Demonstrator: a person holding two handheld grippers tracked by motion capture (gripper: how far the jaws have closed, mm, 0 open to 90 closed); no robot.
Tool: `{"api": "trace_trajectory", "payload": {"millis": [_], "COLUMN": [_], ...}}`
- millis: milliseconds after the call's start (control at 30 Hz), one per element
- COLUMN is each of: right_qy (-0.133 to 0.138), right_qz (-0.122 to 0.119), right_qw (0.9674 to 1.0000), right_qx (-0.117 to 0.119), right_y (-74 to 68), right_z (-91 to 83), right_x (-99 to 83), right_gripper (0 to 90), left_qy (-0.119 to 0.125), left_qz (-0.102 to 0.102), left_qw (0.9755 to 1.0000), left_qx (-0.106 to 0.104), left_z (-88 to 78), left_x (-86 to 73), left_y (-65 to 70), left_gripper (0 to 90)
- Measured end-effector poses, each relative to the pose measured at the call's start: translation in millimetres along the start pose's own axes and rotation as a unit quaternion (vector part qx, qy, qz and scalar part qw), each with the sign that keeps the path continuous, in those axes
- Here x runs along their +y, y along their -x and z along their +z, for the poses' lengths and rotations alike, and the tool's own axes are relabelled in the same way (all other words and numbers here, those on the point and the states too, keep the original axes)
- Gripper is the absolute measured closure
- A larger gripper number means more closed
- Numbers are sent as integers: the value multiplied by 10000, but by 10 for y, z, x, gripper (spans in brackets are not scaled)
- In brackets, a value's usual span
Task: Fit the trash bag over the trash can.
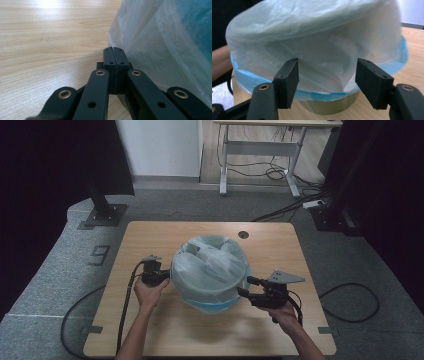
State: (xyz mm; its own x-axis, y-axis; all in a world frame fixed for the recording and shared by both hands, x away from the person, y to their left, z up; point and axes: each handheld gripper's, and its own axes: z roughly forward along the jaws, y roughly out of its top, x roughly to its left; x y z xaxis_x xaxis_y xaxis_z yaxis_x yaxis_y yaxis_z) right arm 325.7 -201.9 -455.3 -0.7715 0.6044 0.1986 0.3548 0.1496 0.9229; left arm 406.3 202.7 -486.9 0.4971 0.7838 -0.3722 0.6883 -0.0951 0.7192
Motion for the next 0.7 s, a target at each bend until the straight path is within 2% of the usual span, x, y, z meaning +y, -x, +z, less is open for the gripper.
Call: {"api": "trace_trajectory", "payload": {"millis": [67,133,333,500,700], "right_qy": [5,36,54,79,54], "right_qz": [-73,-161,-380,-526,-617], "right_qw": [10000,9998,9991,9985,9980], "right_qx": [-15,87,201,145,136], "right_y": [-4,1,-14,-34,-44], "right_z": [27,36,61,52,30], "right_x": [-19,-38,-49,-51,-86], "right_gripper": [424,529,705,885,890], "left_qy": [-4,-9,1,-17,-29], "left_qz": [0,6,6,16,46], "left_qw": [10000,10000,10000,10000,10000], "left_qx": [0,3,11,0,12], "left_z": [-4,-10,-32,-19,-28], "left_x": [1,1,5,1,0], "left_y": [-1,-1,-8,13,12], "left_gripper": [900,900,900,900,900]}}
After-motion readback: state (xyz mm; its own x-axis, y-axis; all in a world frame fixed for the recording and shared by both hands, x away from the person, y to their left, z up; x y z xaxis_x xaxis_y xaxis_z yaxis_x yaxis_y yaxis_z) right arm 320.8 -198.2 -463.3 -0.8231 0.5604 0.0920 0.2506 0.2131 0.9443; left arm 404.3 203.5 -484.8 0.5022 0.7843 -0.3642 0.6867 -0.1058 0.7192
